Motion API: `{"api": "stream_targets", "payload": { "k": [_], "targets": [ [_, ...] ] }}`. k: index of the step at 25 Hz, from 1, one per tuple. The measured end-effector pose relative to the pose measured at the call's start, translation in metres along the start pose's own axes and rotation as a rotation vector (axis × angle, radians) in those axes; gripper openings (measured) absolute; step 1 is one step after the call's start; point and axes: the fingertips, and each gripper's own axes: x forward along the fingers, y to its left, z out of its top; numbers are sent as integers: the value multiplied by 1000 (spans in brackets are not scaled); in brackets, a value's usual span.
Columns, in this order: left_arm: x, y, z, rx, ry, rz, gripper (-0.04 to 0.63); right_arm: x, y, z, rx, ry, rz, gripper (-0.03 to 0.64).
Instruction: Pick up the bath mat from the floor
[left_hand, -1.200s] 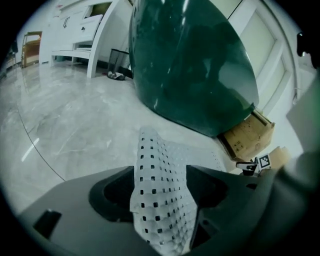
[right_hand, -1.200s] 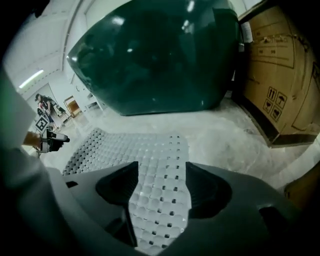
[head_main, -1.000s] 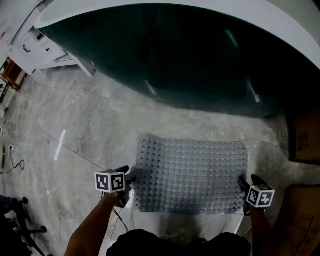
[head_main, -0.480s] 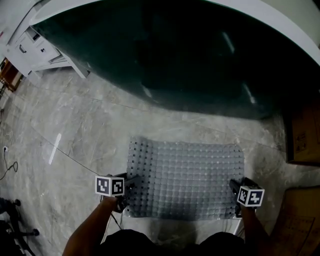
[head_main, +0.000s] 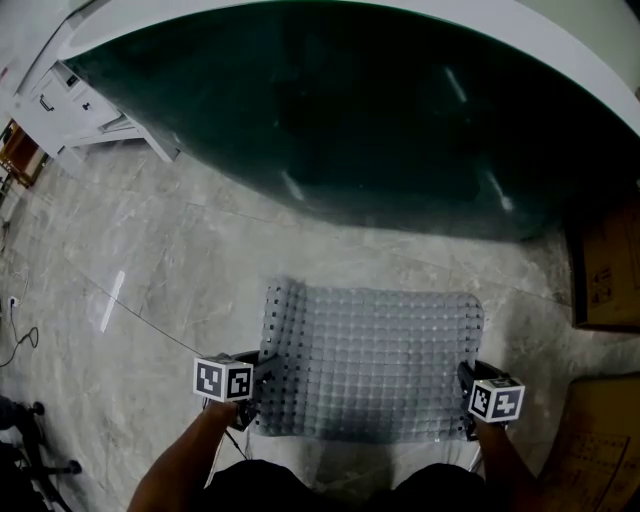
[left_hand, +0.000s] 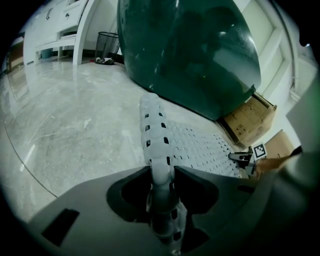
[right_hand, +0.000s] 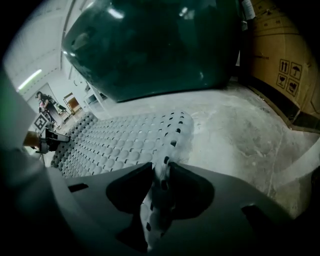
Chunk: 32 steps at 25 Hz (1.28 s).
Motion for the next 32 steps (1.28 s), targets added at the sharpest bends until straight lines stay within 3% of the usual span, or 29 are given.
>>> {"api": "stream_targets", "payload": {
  "k": [5, 11, 17, 24, 32],
  "targets": [
    [-13, -8, 16, 59, -41, 23, 119, -14, 18, 14, -16, -70, 54, 61],
    [-21, -26, 25, 93, -65, -38, 106, -40, 37, 28, -3, -151, 142, 57],
    [-45, -46, 46, 140, -127, -47, 101, -69, 54, 52, 0, -218, 197, 54],
    [-90, -67, 76, 112, -224, -52, 93, -119, 67, 95, 9, -302, 208, 52],
    [-165, -116, 116, 146, -324, -59, 89, -195, 84, 146, 17, -375, 205, 51]
  ]
}}
